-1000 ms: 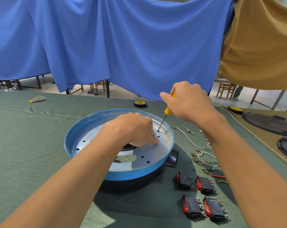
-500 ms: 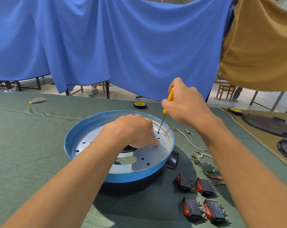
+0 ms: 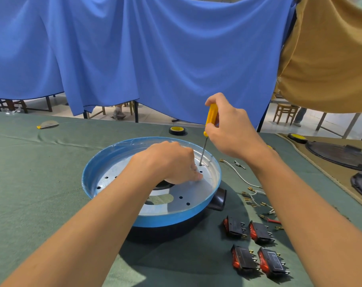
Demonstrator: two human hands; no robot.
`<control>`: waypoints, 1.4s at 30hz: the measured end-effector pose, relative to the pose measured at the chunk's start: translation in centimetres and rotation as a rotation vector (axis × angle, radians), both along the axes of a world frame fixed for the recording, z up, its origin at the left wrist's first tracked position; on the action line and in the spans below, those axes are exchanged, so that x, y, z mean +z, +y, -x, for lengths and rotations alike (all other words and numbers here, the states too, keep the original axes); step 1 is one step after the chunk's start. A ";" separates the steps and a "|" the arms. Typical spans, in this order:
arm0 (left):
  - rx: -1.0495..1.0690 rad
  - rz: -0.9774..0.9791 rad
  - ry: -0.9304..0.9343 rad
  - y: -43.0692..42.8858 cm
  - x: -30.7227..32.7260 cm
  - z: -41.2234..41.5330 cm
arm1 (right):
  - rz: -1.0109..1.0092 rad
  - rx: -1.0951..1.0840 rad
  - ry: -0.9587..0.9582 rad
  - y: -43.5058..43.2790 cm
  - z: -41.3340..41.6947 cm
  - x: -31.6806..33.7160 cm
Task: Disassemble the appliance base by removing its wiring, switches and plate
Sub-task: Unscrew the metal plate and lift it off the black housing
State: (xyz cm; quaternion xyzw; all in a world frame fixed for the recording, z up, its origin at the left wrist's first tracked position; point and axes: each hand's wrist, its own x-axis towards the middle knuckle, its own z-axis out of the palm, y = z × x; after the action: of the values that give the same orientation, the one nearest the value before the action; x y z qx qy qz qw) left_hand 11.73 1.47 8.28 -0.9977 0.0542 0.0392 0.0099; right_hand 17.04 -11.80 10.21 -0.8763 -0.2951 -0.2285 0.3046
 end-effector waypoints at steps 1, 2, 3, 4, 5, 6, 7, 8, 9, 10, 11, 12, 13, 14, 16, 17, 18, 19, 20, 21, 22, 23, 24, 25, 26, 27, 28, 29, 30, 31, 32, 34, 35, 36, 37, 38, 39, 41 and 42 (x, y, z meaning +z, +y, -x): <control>-0.002 -0.001 -0.002 0.0 0.0 0.0 | -0.017 0.022 0.015 0.0 0.1 0.2; -0.005 -0.003 -0.004 0.0 0.0 0.0 | -0.043 0.044 0.032 0.1 0.2 0.3; -0.008 -0.003 -0.005 0.0 0.0 0.0 | -0.072 0.067 0.050 0.1 0.3 0.3; -0.009 -0.001 -0.007 0.0 0.0 0.0 | -0.100 0.090 0.068 0.3 0.4 0.3; -0.007 0.002 -0.012 0.1 0.0 -0.1 | -0.125 0.111 0.072 0.4 0.4 0.1; -0.004 0.006 -0.020 0.2 -0.1 -0.1 | -0.143 0.121 0.060 0.6 0.4 0.0; -0.003 0.008 -0.028 0.2 -0.1 -0.1 | -0.151 0.120 0.032 0.8 0.3 -0.2; -0.005 0.008 -0.032 0.3 -0.1 -0.1 | -0.150 0.111 -0.010 0.9 0.3 -0.4; -0.007 0.007 -0.031 0.3 -0.2 -0.1 | -0.139 0.102 -0.058 1.0 0.3 -0.6; -0.010 0.004 -0.029 0.3 -0.3 -0.1 | -0.127 0.088 -0.102 1.1 0.3 -0.7; -0.012 0.003 -0.026 0.3 -0.3 -0.1 | -0.112 0.072 -0.141 1.1 0.3 -0.8; -0.014 0.005 -0.024 0.3 -0.3 -0.2 | -0.094 0.051 -0.162 1.1 0.3 -0.9; -0.016 0.008 -0.021 0.2 -0.4 -0.2 | -0.082 0.030 -0.166 1.2 0.2 -1.0; -0.018 0.009 -0.020 0.2 -0.4 -0.2 | -0.080 0.012 -0.157 1.1 0.3 -1.0; -0.023 0.006 -0.023 0.3 -0.4 -0.3 | -0.087 -0.012 -0.143 1.0 0.2 -0.9; -0.024 0.007 -0.025 0.4 -0.5 -0.3 | -0.087 -0.021 -0.149 0.9 0.2 -0.8; -0.025 0.011 -0.028 0.4 -0.5 -0.3 | -0.084 -0.029 -0.158 0.8 0.2 -0.7; -0.027 0.017 -0.031 0.5 -0.5 -0.3 | -0.080 -0.038 -0.170 0.7 0.2 -0.6; -0.029 0.022 -0.034 0.5 -0.5 -0.4 | -0.078 -0.051 -0.178 0.6 0.1 -0.5; -0.028 0.023 -0.035 0.5 -0.6 -0.4 | -0.080 -0.066 -0.180 0.5 0.1 -0.5; -0.028 0.021 -0.034 0.5 -0.6 -0.4 | -0.087 -0.075 -0.178 0.5 0.2 -0.5; -0.026 0.018 -0.031 0.5 -0.6 -0.4 | -0.096 -0.076 -0.172 0.6 0.2 -0.5; -0.026 0.015 -0.027 0.4 -0.5 -0.4 | -0.109 -0.071 -0.163 0.7 0.3 -0.6; -0.026 0.016 -0.021 0.4 -0.5 -0.4 | -0.122 -0.064 -0.150 0.8 0.3 -0.6; -0.027 0.020 -0.016 0.4 -0.5 -0.4 | -0.130 -0.059 -0.137 0.8 0.3 -0.6; -0.027 0.022 -0.013 0.3 -0.4 -0.4 | -0.125 -0.057 -0.135 0.8 0.4 -0.6; -0.028 0.023 -0.014 0.3 -0.4 -0.4 | -0.107 -0.057 -0.145 0.8 0.4 -0.6; -0.029 0.025 -0.016 0.3 -0.3 -0.3 | -0.085 -0.056 -0.160 0.8 0.4 -0.5; -0.029 0.027 -0.018 0.4 -0.3 -0.3 | -0.068 -0.056 -0.173 0.7 0.4 -0.4; -0.027 0.029 -0.019 0.4 -0.3 -0.3 | -0.060 -0.061 -0.180 0.6 0.4 -0.3; -0.027 0.030 -0.018 0.4 -0.3 -0.3 | -0.056 -0.072 -0.182 0.5 0.3 -0.1; -0.026 0.033 -0.018 0.4 -0.4 -0.3 | -0.058 -0.098 -0.165 0.4 0.2 0.1; -0.024 0.035 -0.017 0.4 -0.4 -0.3 | -0.066 -0.098 -0.148 0.3 0.2 0.2; -0.023 0.034 -0.017 0.5 -0.5 -0.3 | -0.079 -0.085 -0.126 0.3 0.3 0.2; -0.023 0.031 -0.017 0.5 -0.4 -0.3 | -0.089 -0.067 -0.106 0.4 0.4 0.2; -0.025 0.029 -0.017 0.4 -0.4 -0.3 | -0.091 -0.051 -0.093 0.4 0.5 0.2; -0.026 0.027 -0.017 0.4 -0.4 -0.3 | -0.085 -0.044 -0.088 0.4 0.5 0.3; -0.026 0.026 -0.020 0.4 -0.3 -0.4 | -0.067 -0.044 -0.096 0.4 0.3 0.3; -0.026 0.025 -0.022 0.4 -0.3 -0.4 | -0.070 -0.044 -0.108 0.5 0.3 0.3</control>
State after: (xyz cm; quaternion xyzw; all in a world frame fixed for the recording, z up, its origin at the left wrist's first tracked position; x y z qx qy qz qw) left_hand 12.15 1.84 7.94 -0.9973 0.0677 0.0273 -0.0014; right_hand 16.77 -11.33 10.50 -0.8577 -0.2837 -0.2924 0.3135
